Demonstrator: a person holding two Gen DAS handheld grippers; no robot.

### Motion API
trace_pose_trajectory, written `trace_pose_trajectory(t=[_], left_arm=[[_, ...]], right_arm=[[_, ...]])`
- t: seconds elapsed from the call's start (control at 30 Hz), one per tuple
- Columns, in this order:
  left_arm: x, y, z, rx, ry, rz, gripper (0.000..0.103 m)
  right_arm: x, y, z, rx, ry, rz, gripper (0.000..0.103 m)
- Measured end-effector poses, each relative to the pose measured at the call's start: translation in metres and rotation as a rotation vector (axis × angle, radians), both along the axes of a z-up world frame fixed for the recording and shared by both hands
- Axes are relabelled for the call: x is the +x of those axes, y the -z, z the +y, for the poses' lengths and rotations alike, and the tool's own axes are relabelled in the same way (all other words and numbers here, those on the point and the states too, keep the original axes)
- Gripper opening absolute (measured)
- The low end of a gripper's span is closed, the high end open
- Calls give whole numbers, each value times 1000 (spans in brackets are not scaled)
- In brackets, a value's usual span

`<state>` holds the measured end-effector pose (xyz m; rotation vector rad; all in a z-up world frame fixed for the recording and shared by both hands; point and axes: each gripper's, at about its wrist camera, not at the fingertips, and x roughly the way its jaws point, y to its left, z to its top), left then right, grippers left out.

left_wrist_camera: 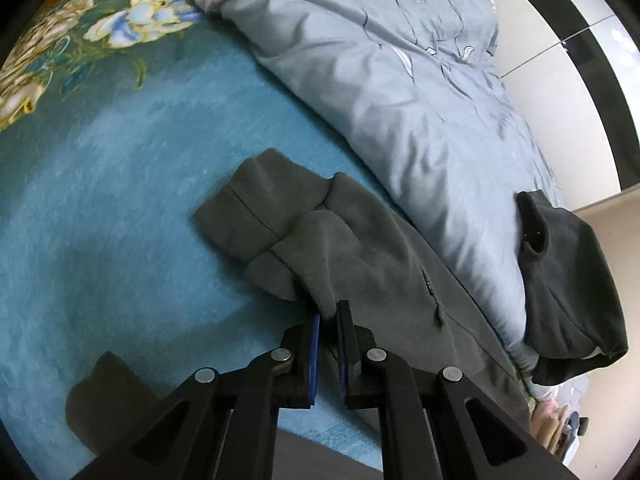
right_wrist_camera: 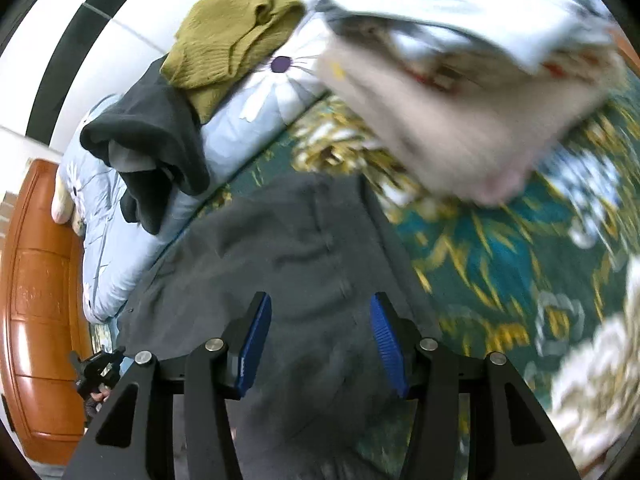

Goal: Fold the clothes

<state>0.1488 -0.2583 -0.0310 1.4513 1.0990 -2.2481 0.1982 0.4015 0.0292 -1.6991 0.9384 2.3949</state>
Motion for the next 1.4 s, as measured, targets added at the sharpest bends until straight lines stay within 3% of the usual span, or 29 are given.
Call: trace_pose_trajectory(t=[0.2, 0.47, 0.63, 0.83, 1.03, 1.17, 1.3, 1.4], left_arm=[[-6, 4, 1, -9, -4, -10, 8], [-10, 12, 7, -29, -13, -43, 8], [-11, 15, 8, -31, -21, -55, 8], [-14, 19, 9, -33, -32, -67, 9], [-18, 20, 11, -38, -40, -80, 10], [-21, 20, 11, -42, -41, -85, 10], [-22, 9, 14, -71, -34, -40, 10], [-27, -21, 20, -94, -1, 76, 8]], right_arm=[[-52, 14, 1, 49, -70, -42, 53], [-69, 54, 6, 68, -92, -98, 53], [-67, 57, 11, 18, -99, -65, 56], [-51, 38, 12, -140, -145, 79, 55], [-65, 51, 13, -201, -148, 77, 53], [-76, 59, 13, -163, -86, 62, 53], [-76, 55, 13, -104, -34, 80, 33], [-75, 41, 9, -77, -43, 120, 23]])
